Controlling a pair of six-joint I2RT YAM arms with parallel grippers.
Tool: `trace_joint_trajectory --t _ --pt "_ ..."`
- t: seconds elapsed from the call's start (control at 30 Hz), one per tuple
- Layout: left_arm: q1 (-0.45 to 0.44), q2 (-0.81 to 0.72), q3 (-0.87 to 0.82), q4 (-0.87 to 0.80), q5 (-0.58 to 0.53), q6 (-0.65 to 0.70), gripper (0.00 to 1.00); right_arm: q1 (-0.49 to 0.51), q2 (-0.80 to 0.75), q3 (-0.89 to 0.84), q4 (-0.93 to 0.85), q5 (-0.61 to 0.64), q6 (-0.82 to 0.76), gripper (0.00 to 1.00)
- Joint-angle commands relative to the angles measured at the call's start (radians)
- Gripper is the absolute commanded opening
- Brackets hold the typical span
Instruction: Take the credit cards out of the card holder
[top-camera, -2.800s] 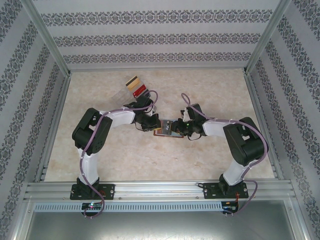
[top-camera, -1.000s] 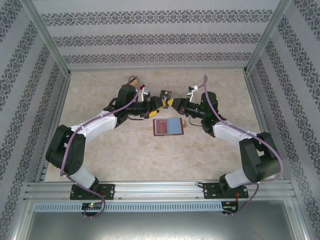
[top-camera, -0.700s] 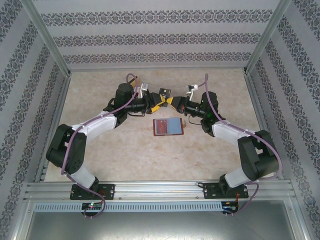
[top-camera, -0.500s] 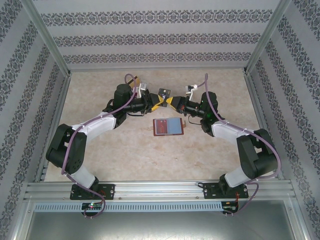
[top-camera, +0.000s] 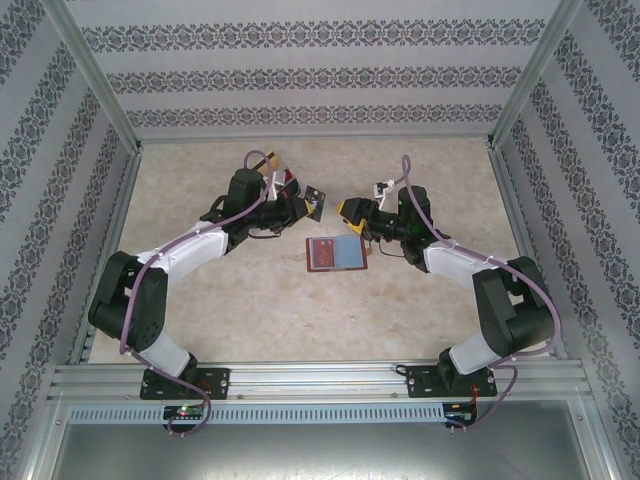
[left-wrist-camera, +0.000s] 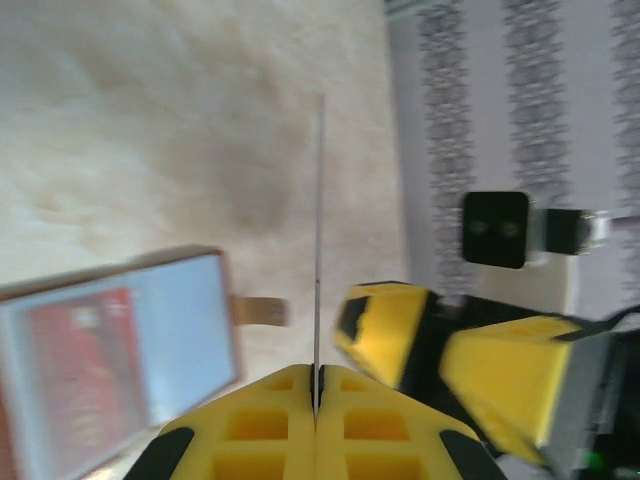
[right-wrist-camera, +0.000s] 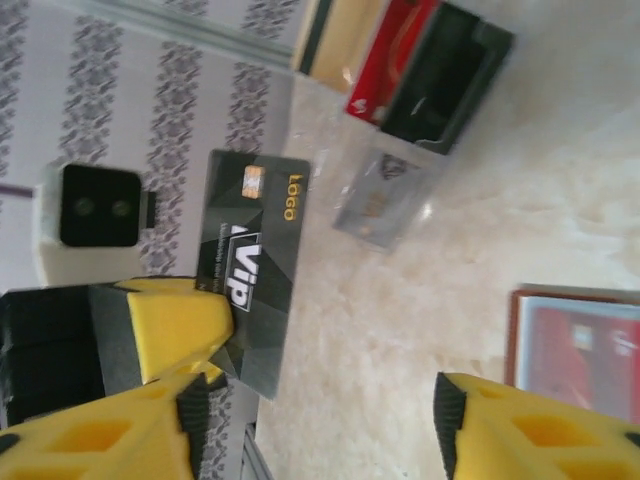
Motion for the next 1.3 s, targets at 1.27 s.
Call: trace_joint_trajectory --t 1.27 --pt "0.079 0.590 0.756 -0.613 -0.510 1.182 0.00 0.005 -0.009 -0.003 -0.243 0.178 -0.209 0.94"
